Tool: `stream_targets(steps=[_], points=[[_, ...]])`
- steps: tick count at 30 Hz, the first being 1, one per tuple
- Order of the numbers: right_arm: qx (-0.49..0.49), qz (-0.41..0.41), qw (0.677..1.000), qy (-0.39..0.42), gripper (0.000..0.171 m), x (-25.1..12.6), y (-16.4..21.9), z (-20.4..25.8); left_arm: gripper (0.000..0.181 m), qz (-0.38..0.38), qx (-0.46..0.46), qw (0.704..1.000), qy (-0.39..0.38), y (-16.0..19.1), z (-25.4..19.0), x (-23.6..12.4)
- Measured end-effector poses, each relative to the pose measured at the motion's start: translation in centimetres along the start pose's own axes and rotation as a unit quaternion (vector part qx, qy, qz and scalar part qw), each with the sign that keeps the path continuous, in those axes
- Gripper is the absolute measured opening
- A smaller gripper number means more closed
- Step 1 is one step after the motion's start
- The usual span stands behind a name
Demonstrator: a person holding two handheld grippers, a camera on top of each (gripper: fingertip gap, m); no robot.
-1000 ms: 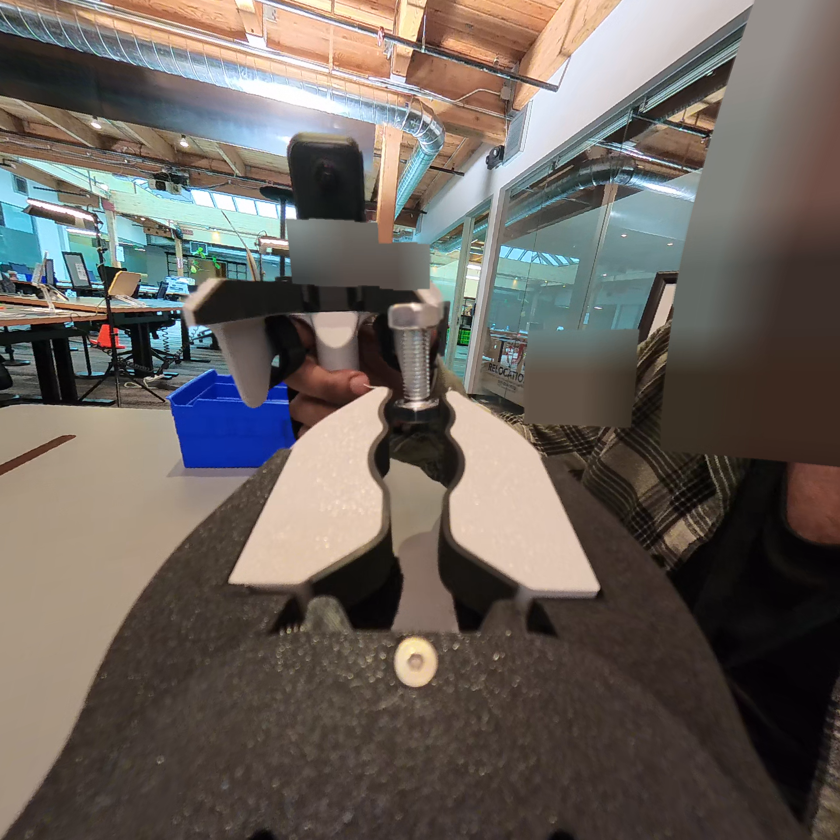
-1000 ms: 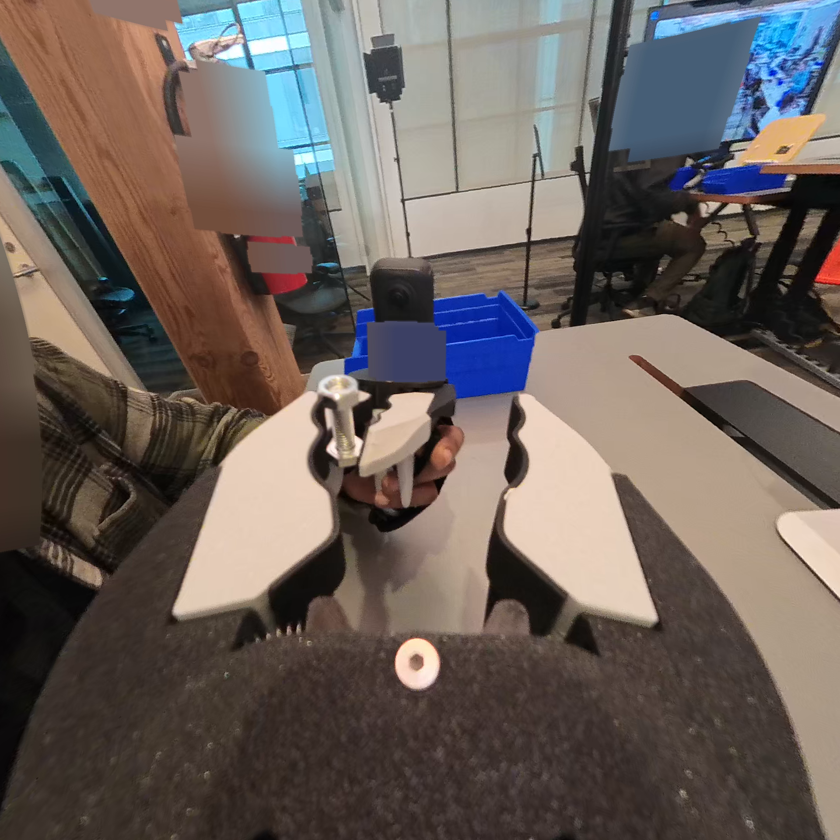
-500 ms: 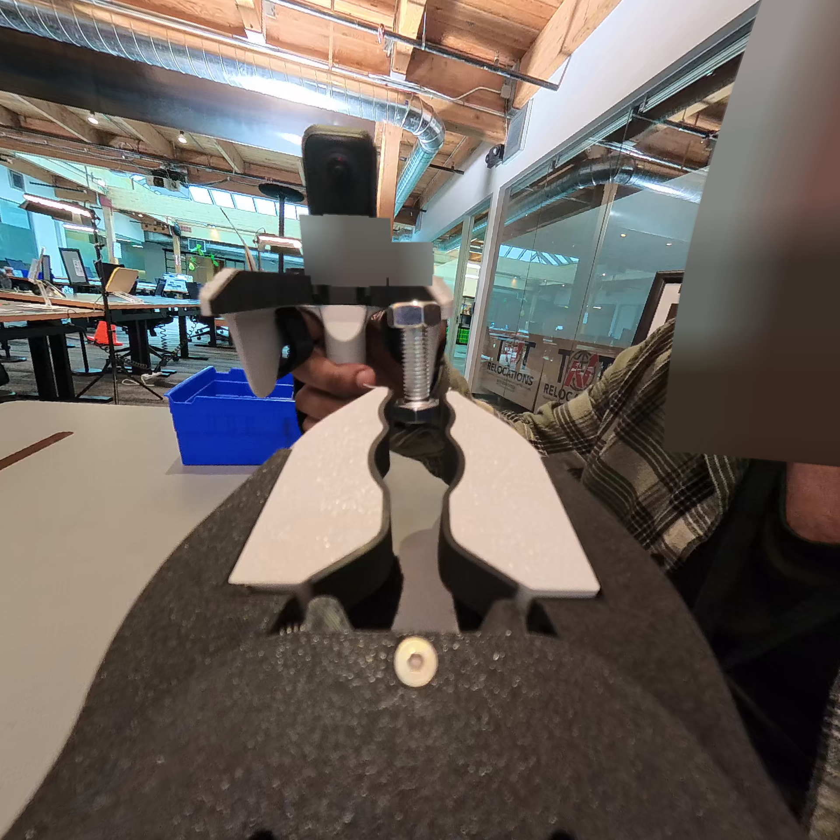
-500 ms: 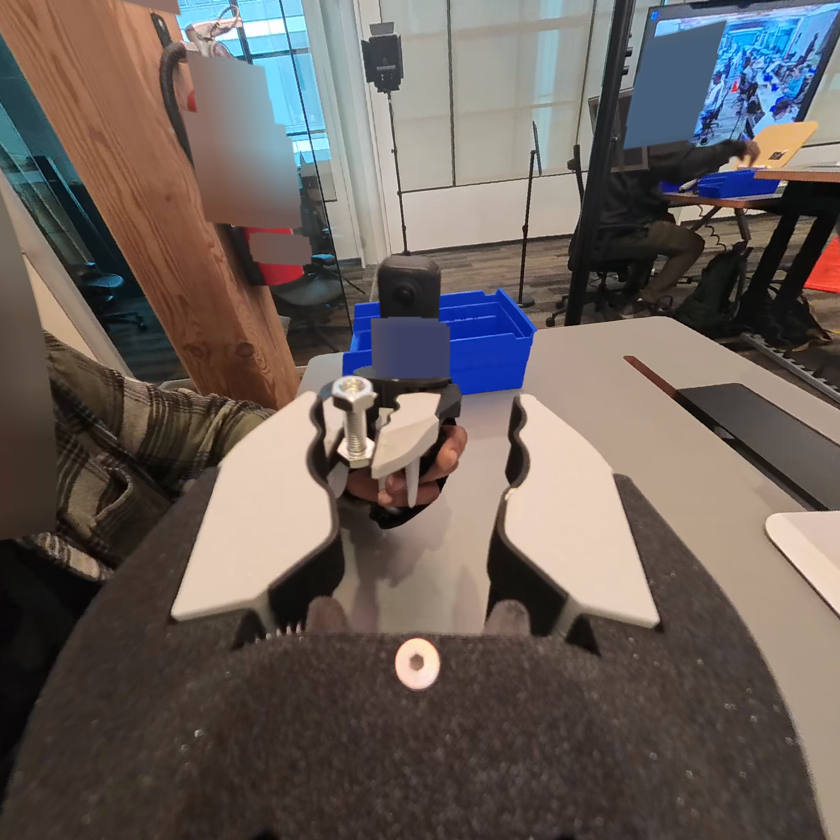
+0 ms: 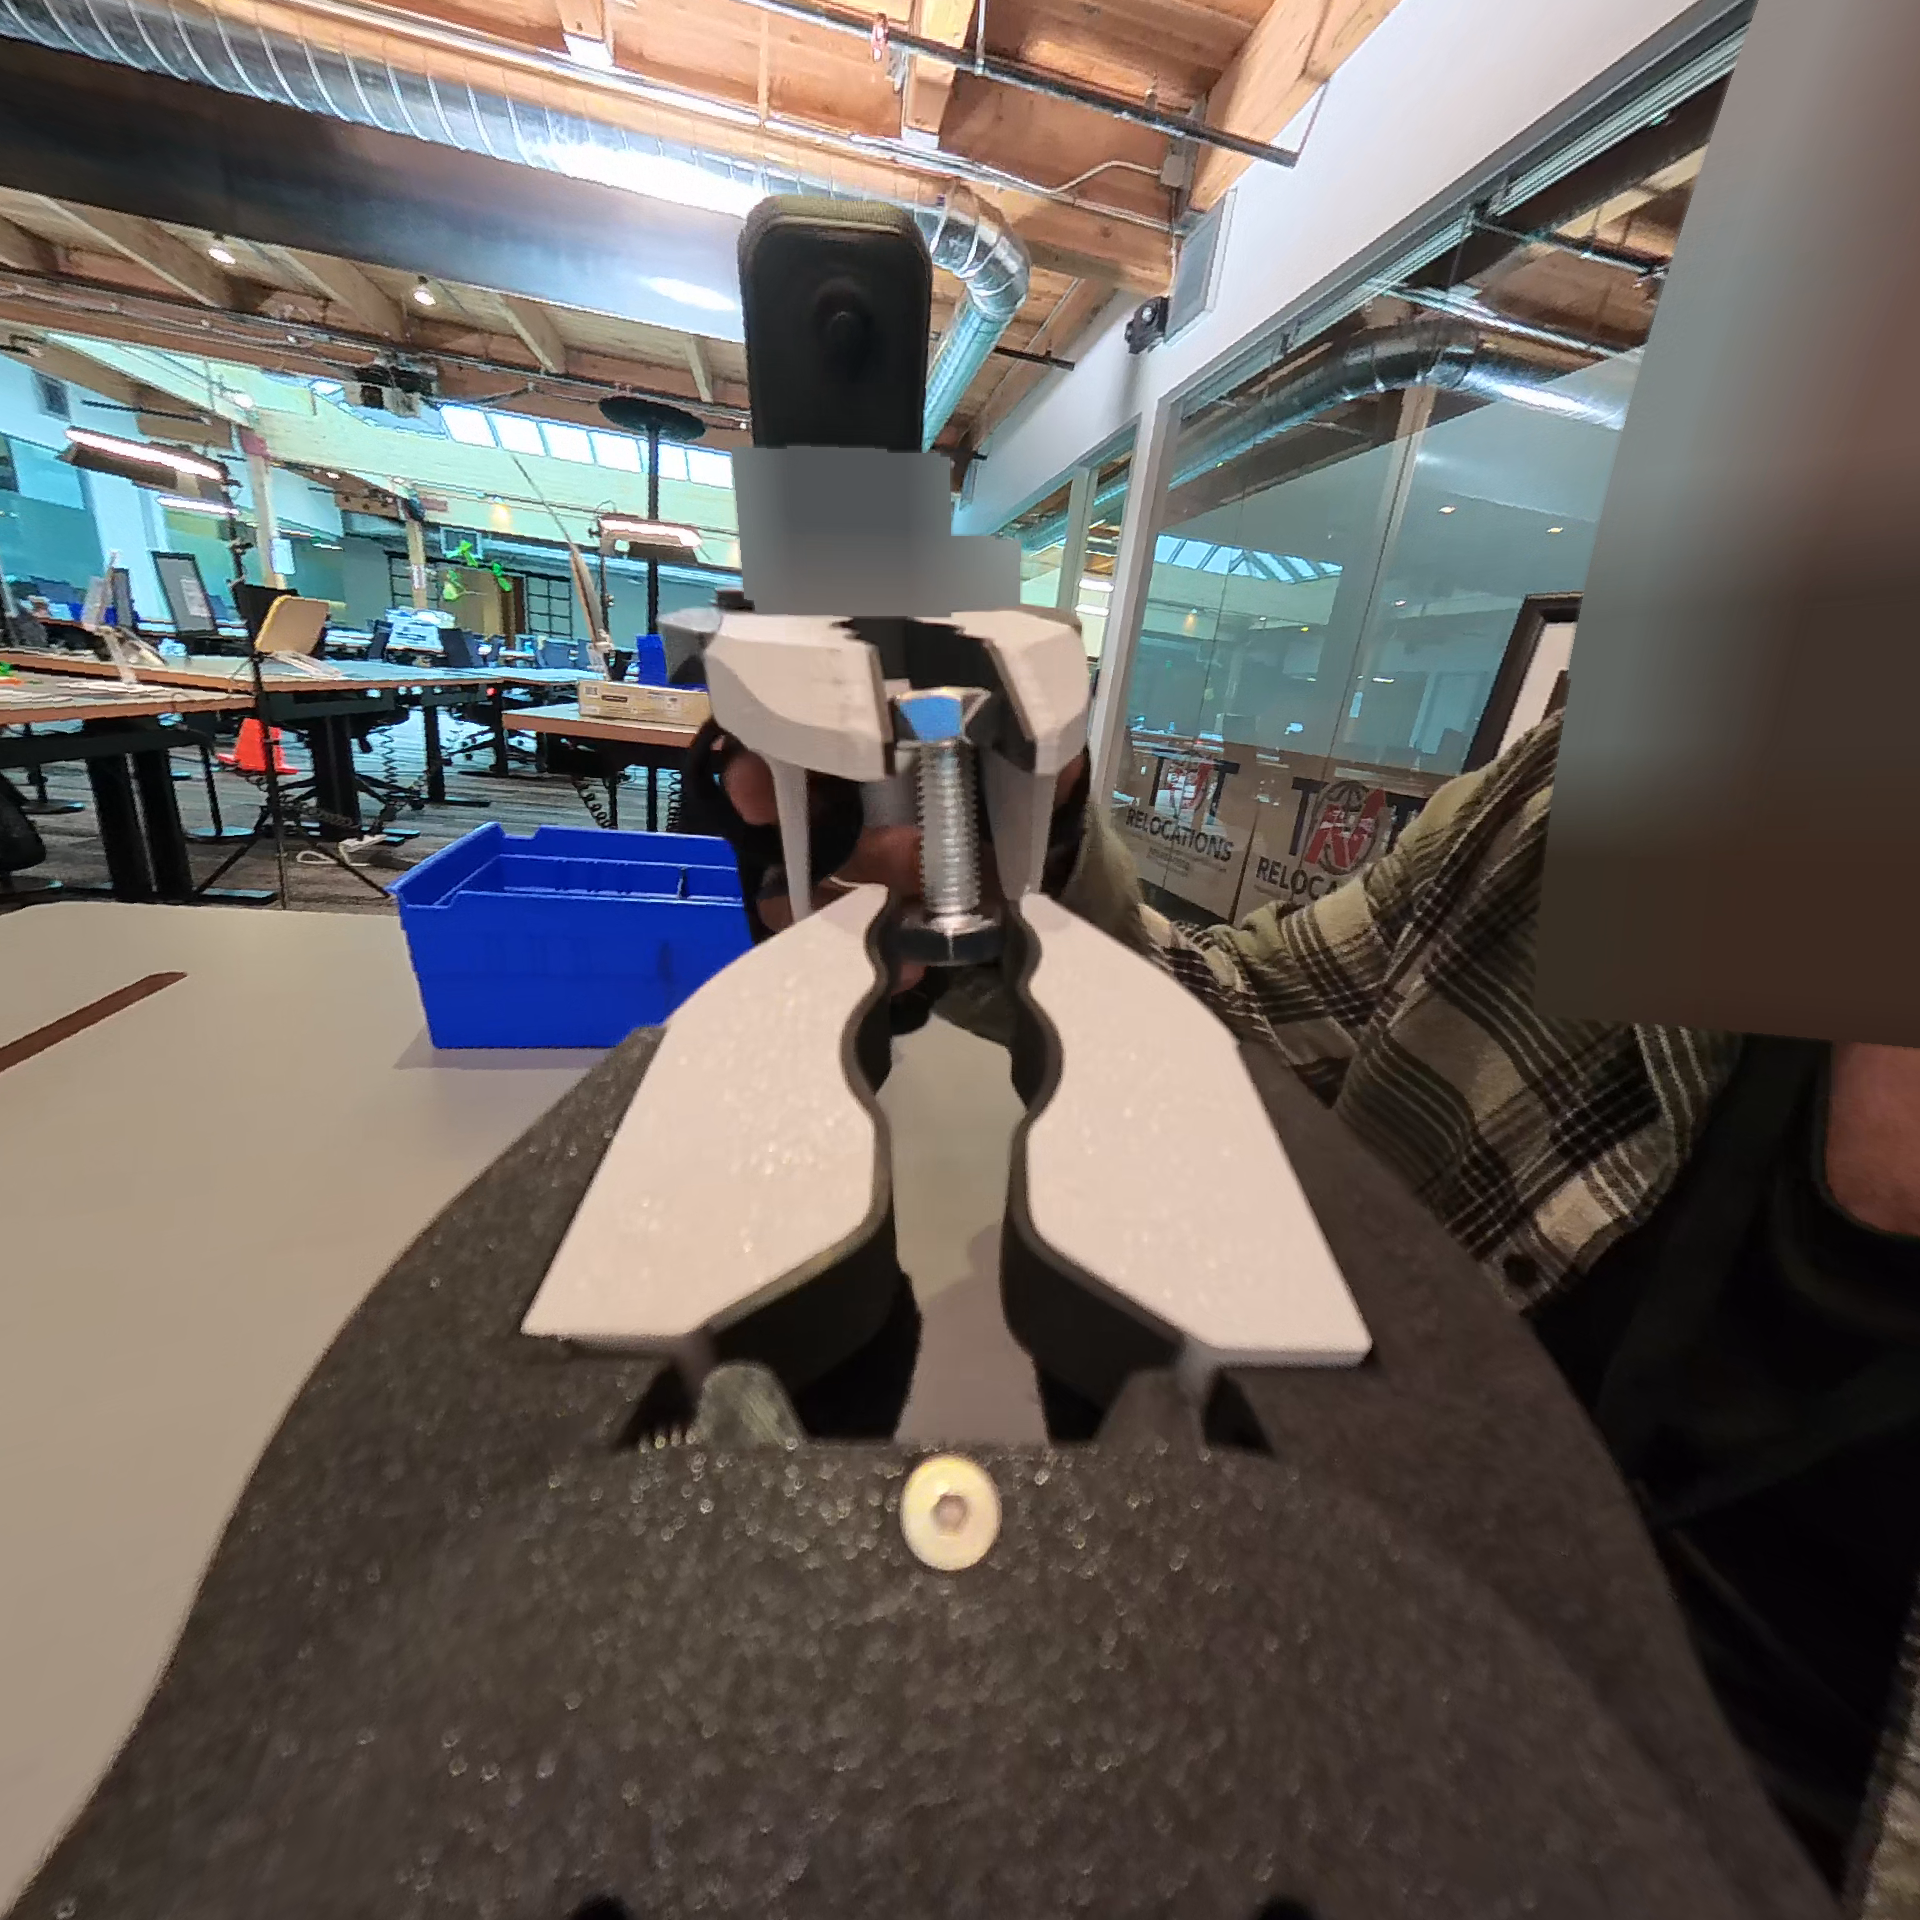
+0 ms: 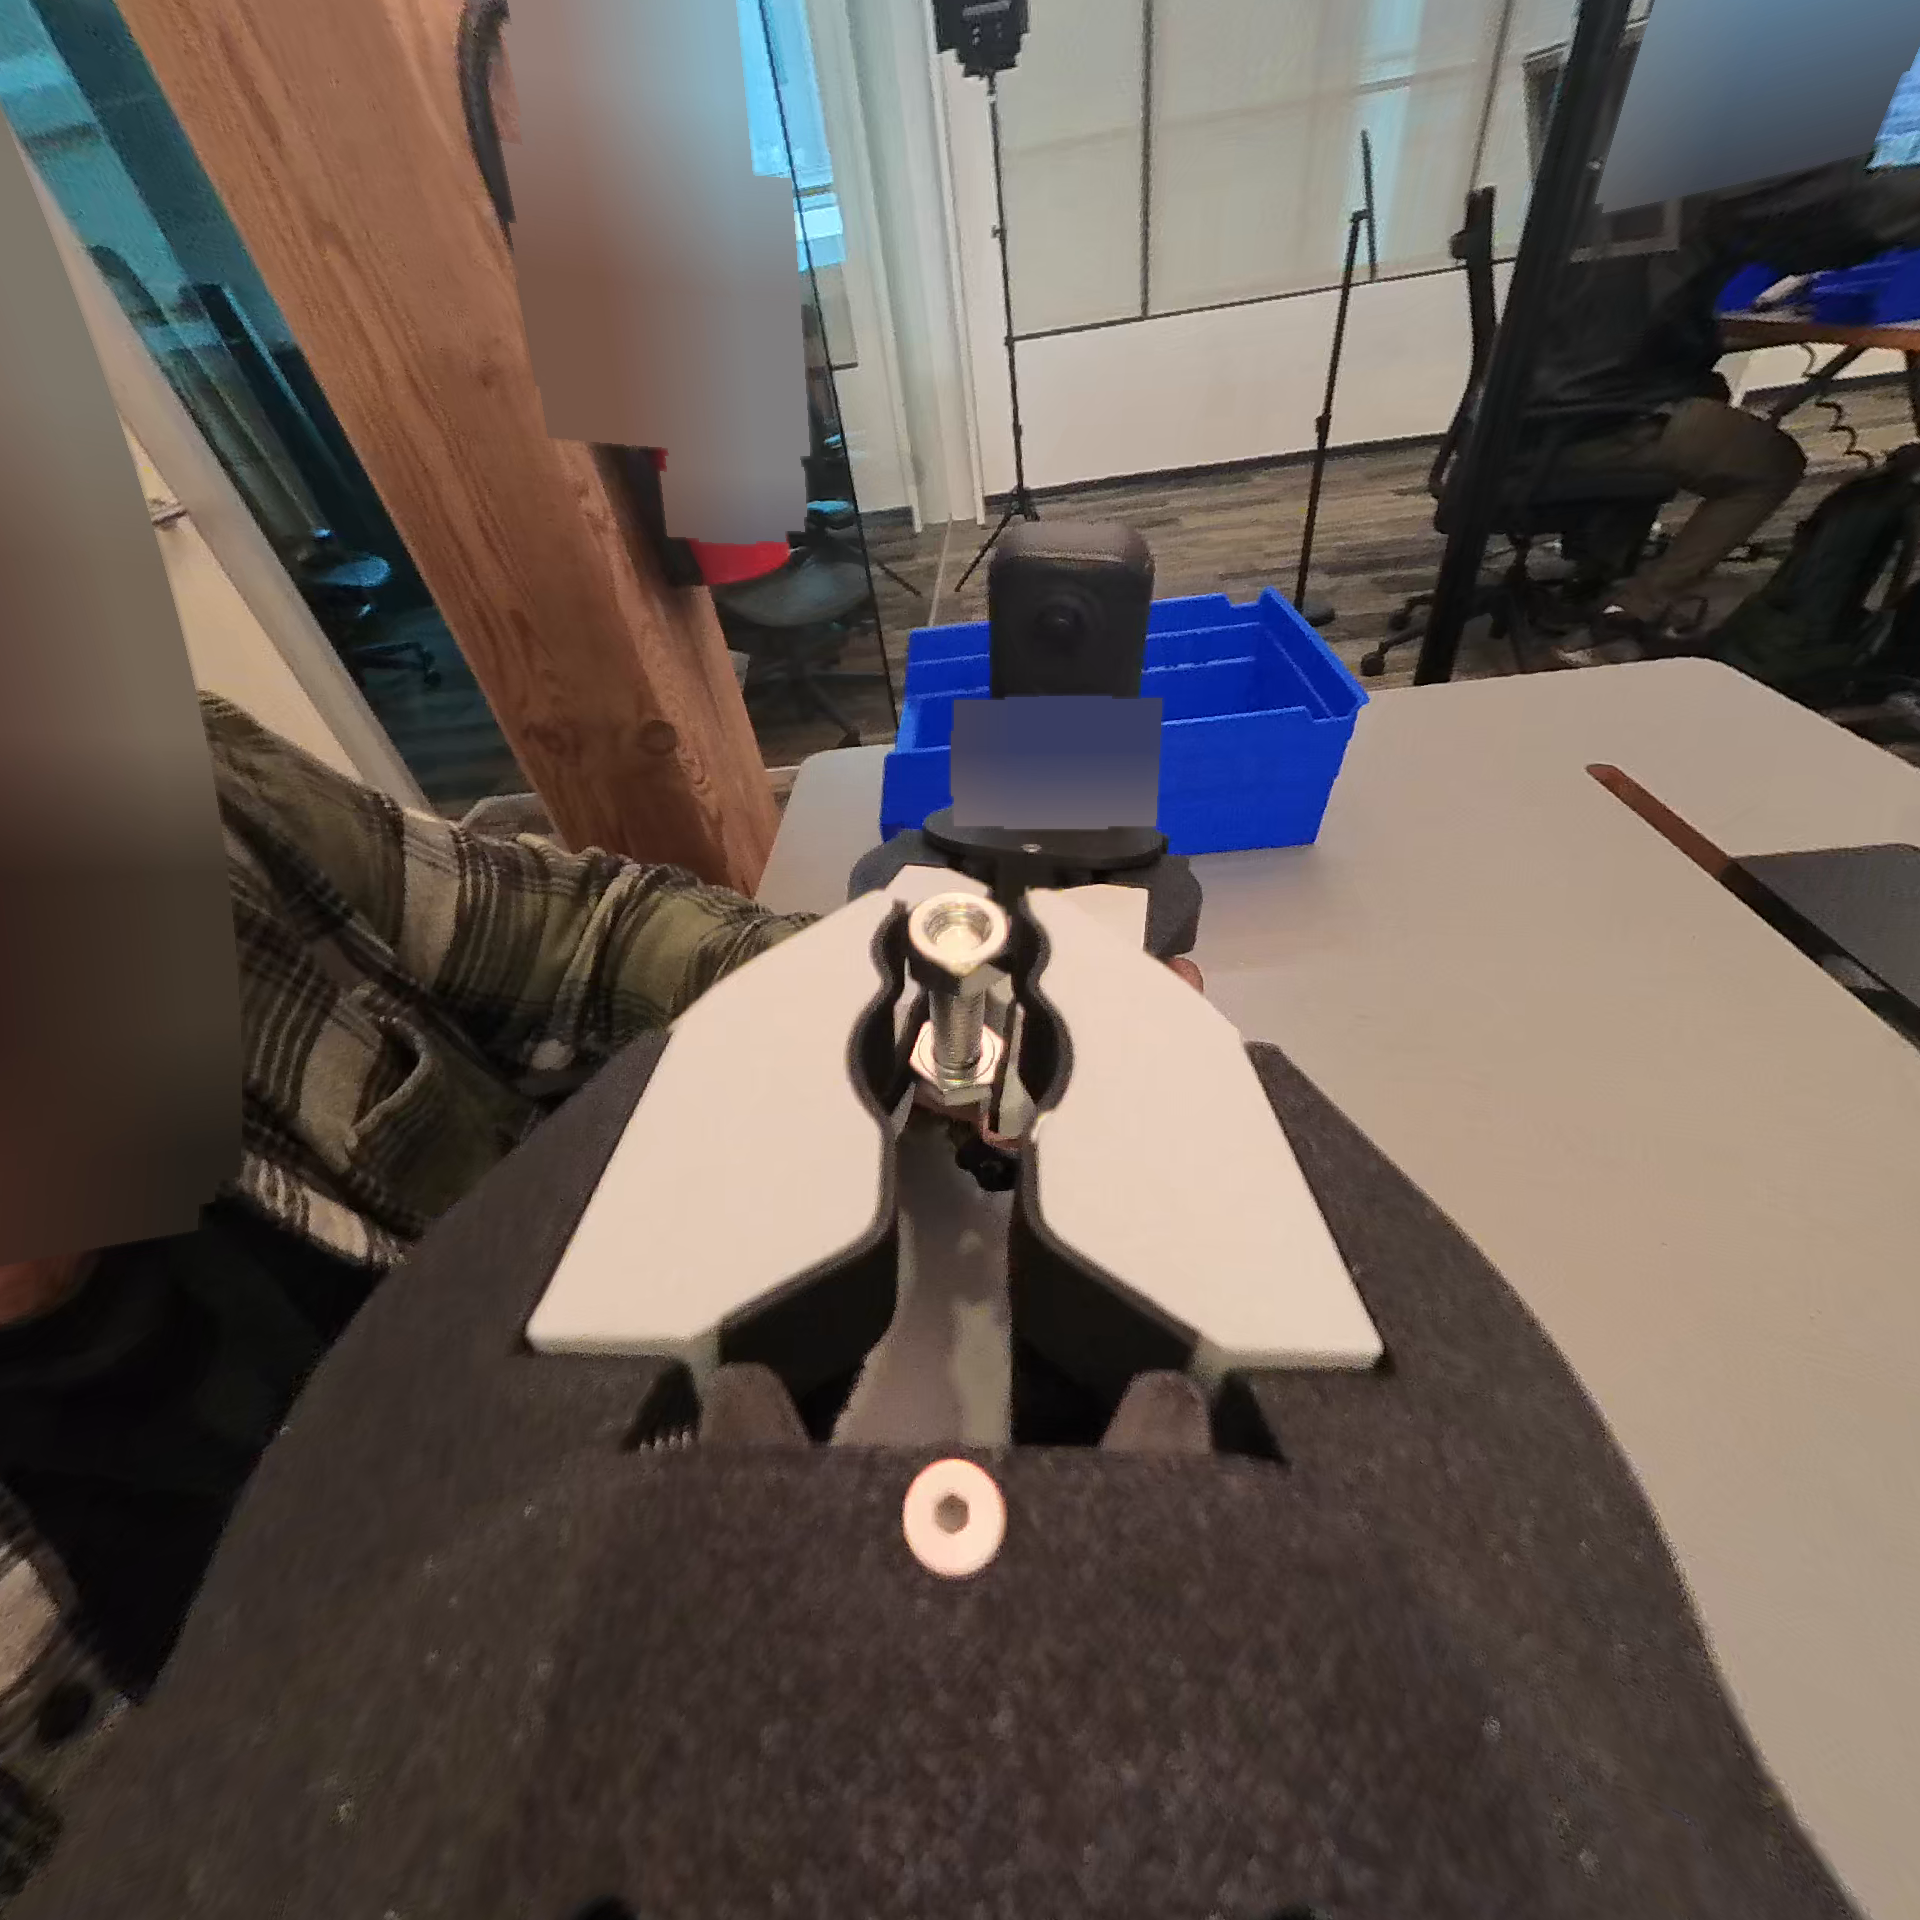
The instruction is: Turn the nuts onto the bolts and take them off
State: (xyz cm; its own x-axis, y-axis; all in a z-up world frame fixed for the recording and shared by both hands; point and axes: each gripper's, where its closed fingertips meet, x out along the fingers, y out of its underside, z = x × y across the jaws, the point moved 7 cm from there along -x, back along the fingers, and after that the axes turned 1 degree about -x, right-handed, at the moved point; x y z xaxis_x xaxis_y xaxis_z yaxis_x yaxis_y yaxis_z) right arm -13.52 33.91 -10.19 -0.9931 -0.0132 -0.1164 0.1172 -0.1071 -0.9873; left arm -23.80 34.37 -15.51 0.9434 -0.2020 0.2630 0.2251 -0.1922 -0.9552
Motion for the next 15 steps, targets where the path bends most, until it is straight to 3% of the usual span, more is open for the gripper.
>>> stream_targets(steps=[8, 12, 15], points=[[-0.089, -0.002, 0.992, -0.092, 0.018, -0.1, 0.0, 0.4, 0.018, 0.002, -0.013, 0.999, 0.042, 0.1, -0.5, 0.3], [-0.086, -0.005, 0.988, -0.131, 0.019, -0.1, 0.1, -0.1, 0.018, 0.002, -0.024, 0.998, 0.059, 0.3, -0.6, 0.4], [-0.086, 0.000, 0.993, -0.077, 0.045, -0.4, 0.0, -1.0, 0.018, -0.017, -0.033, 0.997, 0.068, 0.0, -0.6, 0.1]])
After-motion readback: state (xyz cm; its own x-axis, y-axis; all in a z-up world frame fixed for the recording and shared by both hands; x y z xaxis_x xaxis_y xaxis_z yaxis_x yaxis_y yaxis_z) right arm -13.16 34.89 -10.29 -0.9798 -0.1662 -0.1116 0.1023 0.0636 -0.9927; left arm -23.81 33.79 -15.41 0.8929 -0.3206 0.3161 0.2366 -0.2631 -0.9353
